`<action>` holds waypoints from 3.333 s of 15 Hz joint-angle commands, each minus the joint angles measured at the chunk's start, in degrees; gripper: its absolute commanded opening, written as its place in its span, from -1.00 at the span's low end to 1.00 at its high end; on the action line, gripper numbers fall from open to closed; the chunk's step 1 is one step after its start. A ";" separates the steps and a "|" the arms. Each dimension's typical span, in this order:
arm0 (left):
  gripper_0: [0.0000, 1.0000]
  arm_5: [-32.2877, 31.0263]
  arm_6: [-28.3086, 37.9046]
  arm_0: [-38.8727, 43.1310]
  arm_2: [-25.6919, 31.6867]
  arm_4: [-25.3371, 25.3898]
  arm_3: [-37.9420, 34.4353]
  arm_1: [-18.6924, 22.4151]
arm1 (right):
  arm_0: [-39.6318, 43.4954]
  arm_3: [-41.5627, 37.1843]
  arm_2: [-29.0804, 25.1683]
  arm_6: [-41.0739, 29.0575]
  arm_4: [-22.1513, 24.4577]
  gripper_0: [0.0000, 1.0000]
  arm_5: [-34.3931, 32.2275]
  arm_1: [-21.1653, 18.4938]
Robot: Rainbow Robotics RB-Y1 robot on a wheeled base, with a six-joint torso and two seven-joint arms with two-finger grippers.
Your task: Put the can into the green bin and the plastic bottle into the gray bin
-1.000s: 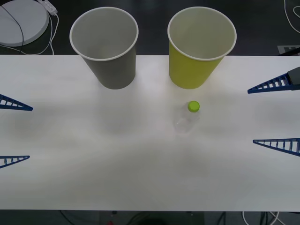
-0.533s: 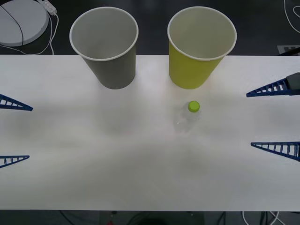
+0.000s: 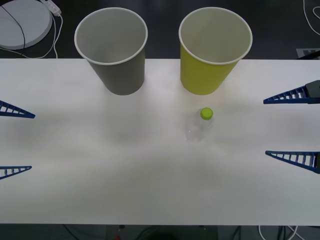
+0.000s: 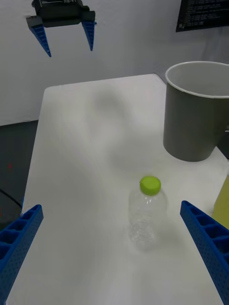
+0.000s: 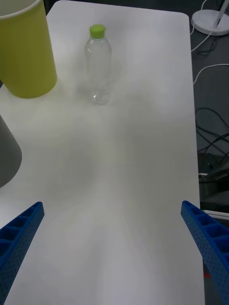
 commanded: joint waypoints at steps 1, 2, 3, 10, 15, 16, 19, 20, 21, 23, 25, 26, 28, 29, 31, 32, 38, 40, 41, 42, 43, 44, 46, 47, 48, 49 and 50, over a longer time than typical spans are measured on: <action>1.00 0.01 0.00 0.01 0.00 0.01 -0.01 0.01 | 1.09 0.74 -0.05 0.60 1.55 1.00 1.16 1.73; 1.00 0.01 0.00 0.01 0.00 0.01 -0.01 0.01 | 1.79 0.74 -0.05 1.04 2.17 1.00 2.13 2.17; 1.00 0.01 0.00 0.01 0.00 0.01 -0.01 0.01 | 2.32 0.74 -0.05 1.48 2.61 1.00 3.09 2.43; 1.00 0.01 0.00 0.01 0.00 0.01 -0.01 0.01 | 5.22 1.00 0.39 2.36 8.85 1.00 8.72 8.67; 1.00 0.01 0.00 0.01 0.00 0.01 -0.01 0.01 | 5.05 1.35 6.54 2.98 7.71 1.00 14.25 9.90; 1.00 0.01 0.00 0.01 0.00 0.01 -0.01 0.01 | 5.05 1.35 7.51 3.33 7.62 1.00 15.31 10.17; 1.00 0.01 0.00 0.01 0.00 0.01 -0.01 0.01 | 4.96 1.35 7.86 4.38 9.03 1.00 15.66 12.54; 1.00 0.01 0.00 0.01 0.00 0.01 -0.01 0.01 | 4.78 1.35 7.86 4.73 9.90 1.00 15.66 13.42; 1.00 0.01 0.00 0.01 0.00 0.01 -0.01 0.01 | 4.78 1.35 7.86 5.00 10.61 1.00 15.66 14.30; 1.00 0.01 0.00 0.01 0.00 0.01 -0.01 0.01 | 4.52 1.35 7.95 5.52 12.45 1.00 15.75 16.32; 1.00 0.01 0.00 0.01 0.00 0.01 -0.01 0.01 | 4.17 1.35 8.39 5.26 13.86 1.00 15.92 17.90; 1.00 0.01 0.00 0.01 0.00 0.01 -0.01 0.01 | 4.17 1.35 8.39 5.08 14.65 1.00 16.45 18.78; 1.00 0.01 0.00 0.01 0.00 0.01 -0.01 0.01 | 4.08 1.53 8.56 4.47 16.58 1.00 17.59 19.92; 1.00 0.01 0.00 0.01 0.00 0.01 -0.01 0.01 | 3.46 2.32 9.62 4.21 16.76 1.00 18.12 20.27; 1.00 0.01 0.00 0.01 0.00 0.01 -0.01 0.01 | 1.00 5.04 12.96 4.03 16.23 1.00 19.26 20.36; 1.00 0.01 0.00 0.01 0.00 0.01 -0.01 0.01 | -0.58 6.80 14.71 4.21 15.18 1.00 19.35 20.36; 1.00 0.01 0.00 0.01 0.00 0.01 -0.01 0.01 | -6.64 13.83 22.10 3.94 9.03 1.00 19.44 20.36; 1.00 0.01 0.00 0.01 0.00 0.01 -0.01 0.01 | -7.26 13.92 22.80 3.94 7.44 1.00 19.62 20.36; 1.00 0.01 0.00 0.01 0.00 0.01 -0.01 0.01 | -7.79 13.92 22.98 3.94 7.27 1.00 19.88 20.45; 1.00 0.01 0.00 0.01 0.00 0.01 -0.01 0.01 | -8.14 13.92 22.98 4.21 7.36 1.00 19.97 20.80; 1.00 0.01 0.00 0.01 0.00 0.01 -0.01 0.01 | -8.49 13.92 23.06 4.29 7.71 1.00 20.14 21.24; 1.00 0.01 0.00 0.01 0.00 0.01 -0.01 0.01 | -9.10 13.92 23.15 3.94 8.85 1.00 20.14 21.77; 1.00 0.01 0.00 0.01 0.00 0.01 -0.01 0.01 | -9.98 13.92 23.15 4.29 9.64 1.00 21.02 22.56; 1.00 0.01 0.00 0.01 0.00 0.01 -0.01 0.01 | -10.51 14.01 23.50 4.47 10.34 1.00 21.73 23.09; 1.00 0.01 0.00 0.01 0.00 0.01 -0.01 0.01 | -10.95 14.01 23.59 4.29 11.31 1.00 22.43 23.44; 1.00 0.01 0.00 0.01 0.00 0.01 -0.01 0.01 | -11.30 13.92 23.77 3.94 12.01 1.00 23.13 23.70; 1.00 0.01 0.00 0.01 0.00 0.01 -0.01 0.01 | -11.83 13.92 24.56 3.94 12.01 1.00 24.10 23.79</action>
